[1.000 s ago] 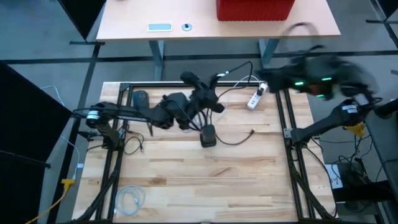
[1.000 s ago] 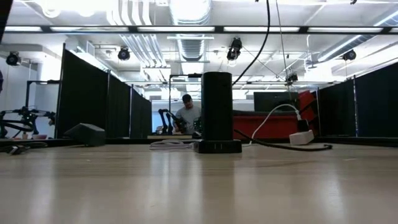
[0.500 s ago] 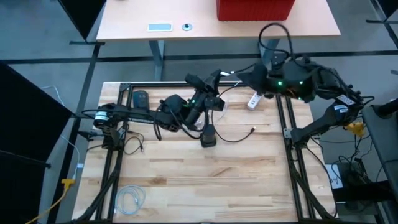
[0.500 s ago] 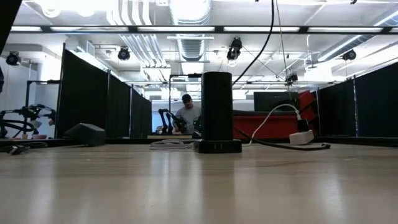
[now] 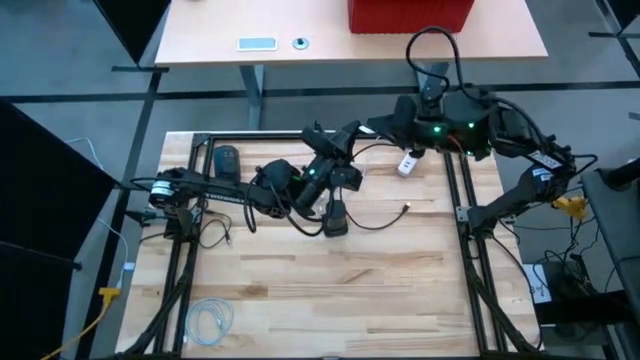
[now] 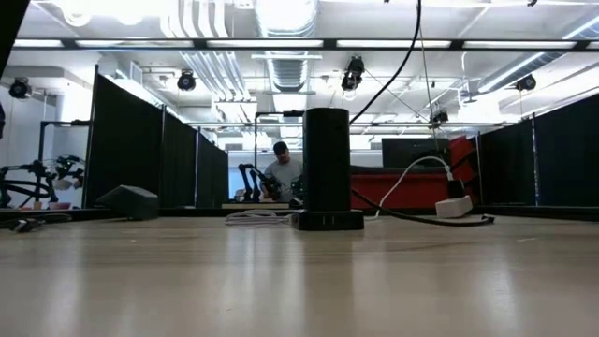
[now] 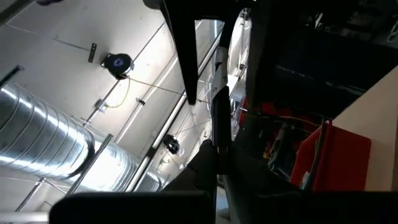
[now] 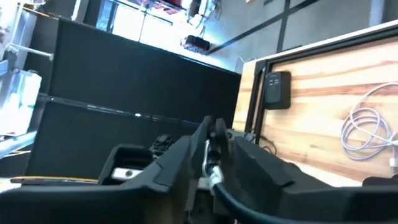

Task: Insert USB
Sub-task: Insert the top black charger cable into the white outlet extension

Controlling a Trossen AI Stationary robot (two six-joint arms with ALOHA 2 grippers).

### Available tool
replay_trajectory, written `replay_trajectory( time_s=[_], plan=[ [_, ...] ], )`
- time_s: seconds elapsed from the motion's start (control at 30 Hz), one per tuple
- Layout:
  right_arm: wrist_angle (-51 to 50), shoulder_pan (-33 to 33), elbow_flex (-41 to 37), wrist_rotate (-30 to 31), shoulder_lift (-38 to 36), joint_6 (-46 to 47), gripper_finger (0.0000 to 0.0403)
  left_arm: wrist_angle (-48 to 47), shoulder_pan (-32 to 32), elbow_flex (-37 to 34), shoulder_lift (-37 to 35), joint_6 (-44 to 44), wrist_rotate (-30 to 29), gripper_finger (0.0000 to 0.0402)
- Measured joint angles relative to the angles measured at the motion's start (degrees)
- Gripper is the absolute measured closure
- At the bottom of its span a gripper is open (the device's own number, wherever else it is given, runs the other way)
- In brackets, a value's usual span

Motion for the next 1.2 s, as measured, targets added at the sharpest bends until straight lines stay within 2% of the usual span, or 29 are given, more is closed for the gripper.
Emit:
replay_trajectory(
  time_s=[0.3, 0.6, 1.1, 1.2],
  plan=[
    [0.3, -0.2, 0.0, -2.5, 0.2, 0.8, 0.0372, 0.1, -0.4, 0.0, 0.0, 0.6, -0.3, 0.04],
    [0.3, -0.2, 0.0, -2.8, 0.2, 0.5, 0.0359, -0.3, -0.6, 0.0, -0.1, 0.6, -0.4, 0.04],
    [-1.2, -0.5, -0.1, -5.1, -0.9, -7.2, 0.0393, -3.5, -2.8, -0.1, -0.8, -4.0, -0.4, 0.0348],
    [-1.7, -1.6, -0.1, -5.1, -2.1, -9.9, 0.0395, -8.0, -3.9, -0.2, -2.4, -12.0, -0.5, 0.0327]
  ],
)
